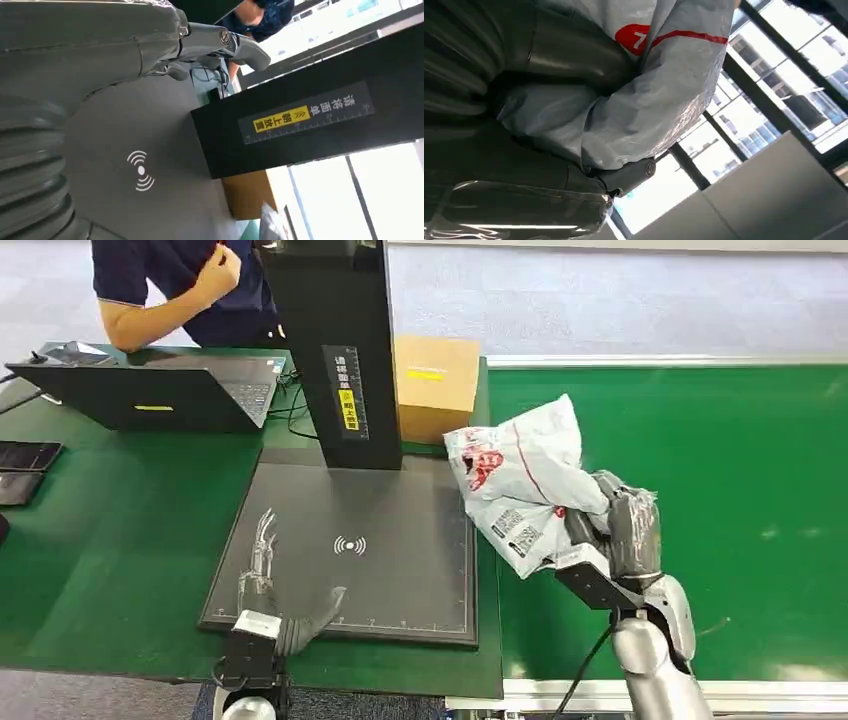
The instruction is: Moved the parcel from conveyor to table for the left to box.
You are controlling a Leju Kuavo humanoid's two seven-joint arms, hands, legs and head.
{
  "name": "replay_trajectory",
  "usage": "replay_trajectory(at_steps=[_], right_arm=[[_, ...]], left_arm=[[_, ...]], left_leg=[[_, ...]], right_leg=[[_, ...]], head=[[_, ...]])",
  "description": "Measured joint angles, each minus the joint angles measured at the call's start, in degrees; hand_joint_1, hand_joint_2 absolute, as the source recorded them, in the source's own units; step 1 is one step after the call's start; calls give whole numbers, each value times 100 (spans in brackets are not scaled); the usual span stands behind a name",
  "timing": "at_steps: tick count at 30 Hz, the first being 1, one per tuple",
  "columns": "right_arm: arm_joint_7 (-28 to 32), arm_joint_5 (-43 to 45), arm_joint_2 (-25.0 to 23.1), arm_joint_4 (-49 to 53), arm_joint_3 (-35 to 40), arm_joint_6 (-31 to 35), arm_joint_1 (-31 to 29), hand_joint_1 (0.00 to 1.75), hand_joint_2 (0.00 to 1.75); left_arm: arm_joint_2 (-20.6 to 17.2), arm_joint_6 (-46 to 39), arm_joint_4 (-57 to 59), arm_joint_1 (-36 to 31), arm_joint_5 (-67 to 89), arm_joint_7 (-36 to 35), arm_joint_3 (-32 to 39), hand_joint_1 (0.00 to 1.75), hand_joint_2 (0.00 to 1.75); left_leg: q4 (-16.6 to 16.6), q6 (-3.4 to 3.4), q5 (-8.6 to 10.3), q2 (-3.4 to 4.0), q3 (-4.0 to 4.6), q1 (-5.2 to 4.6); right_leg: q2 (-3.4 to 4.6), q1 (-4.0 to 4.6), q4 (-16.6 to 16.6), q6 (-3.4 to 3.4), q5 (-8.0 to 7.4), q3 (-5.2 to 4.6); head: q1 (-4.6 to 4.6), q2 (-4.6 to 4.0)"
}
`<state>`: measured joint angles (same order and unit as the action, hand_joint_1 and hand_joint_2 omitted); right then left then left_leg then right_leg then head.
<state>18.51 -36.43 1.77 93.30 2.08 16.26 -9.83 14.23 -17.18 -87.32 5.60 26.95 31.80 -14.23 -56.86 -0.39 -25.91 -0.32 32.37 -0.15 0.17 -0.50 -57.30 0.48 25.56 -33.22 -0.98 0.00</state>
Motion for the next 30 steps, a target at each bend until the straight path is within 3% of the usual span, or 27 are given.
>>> replay_trajectory(at_steps=[8, 11, 12, 16, 20, 21, 22, 23, 24, 30], right_arm=[[177, 155, -9, -520, 1003, -376, -716, 164, 175], [210, 212, -26, -748, 1298, -509, -910, 157, 175], [216, 221, -46, -832, 1404, -525, -961, 147, 175], [242, 264, -135, -1123, 1711, -538, -1122, 148, 175], [243, 269, -245, -1510, 1862, -535, -1264, 136, 175], [245, 269, -269, -1629, 1875, -529, -1298, 105, 175], [245, 269, -299, -1772, 1892, -529, -1336, 87, 175], [245, 284, -317, -1924, 1905, -531, -1394, 14, 175], [245, 304, -347, -2115, 1912, -531, -1478, 0, 175], [92, 140, -459, -3432, 1914, -367, -1911, 0, 175]], left_arm=[[0, -145, 35, -2, -22, 61, 9, 0, 175], [0, -190, 37, 1, -15, 63, 9, 0, 175], [0, -201, 37, 4, -4, 61, 9, 0, 175], [0, -241, 33, 25, 68, 11, 9, 0, 175], [-2, -304, -2, 80, 98, -13, 7, 0, 175], [-2, -322, -7, 90, 107, -17, 7, 0, 175], [-2, -345, -9, 96, 120, -28, 7, 0, 175], [-4, -369, -11, 95, 127, -33, 7, 0, 175], [-9, -407, -11, 91, 129, -52, 4, 0, 175], [-74, -566, -13, 110, 92, -122, -48, 0, 175]], left_leg=[[0, -2, 2, -1, 2, 1], [0, -2, 2, -1, 5, 1], [0, -2, 2, -1, 5, 1], [0, -2, 2, -2, 6, 1], [0, -2, 2, -4, 6, 1], [0, -2, 2, -4, 7, 1], [0, -2, 2, -4, 6, 1], [0, -2, 2, -3, 6, 1], [0, -3, 3, -3, 5, 1], [-1, -4, 6, -3, -1, 0]], right_leg=[[-1, 1, -3, -1, 1, -4], [-1, 1, -3, -1, 1, -5], [-1, 1, -3, -1, 1, -5], [-2, 1, -3, -1, 1, -7], [-4, 1, -3, -1, 1, -6], [-4, 1, -3, 0, 1, -6], [-4, 1, -3, 0, 1, -6], [-4, 0, -3, -1, 0, -6], [-3, 0, -3, -1, 0, -5], [-3, 0, -3, -1, -2, -1]], head=[[0, 0], [2, 0], [2, 0], [0, 0], [0, 0], [2, 0], [0, 0], [2, 0], [2, 0], [0, 0]])
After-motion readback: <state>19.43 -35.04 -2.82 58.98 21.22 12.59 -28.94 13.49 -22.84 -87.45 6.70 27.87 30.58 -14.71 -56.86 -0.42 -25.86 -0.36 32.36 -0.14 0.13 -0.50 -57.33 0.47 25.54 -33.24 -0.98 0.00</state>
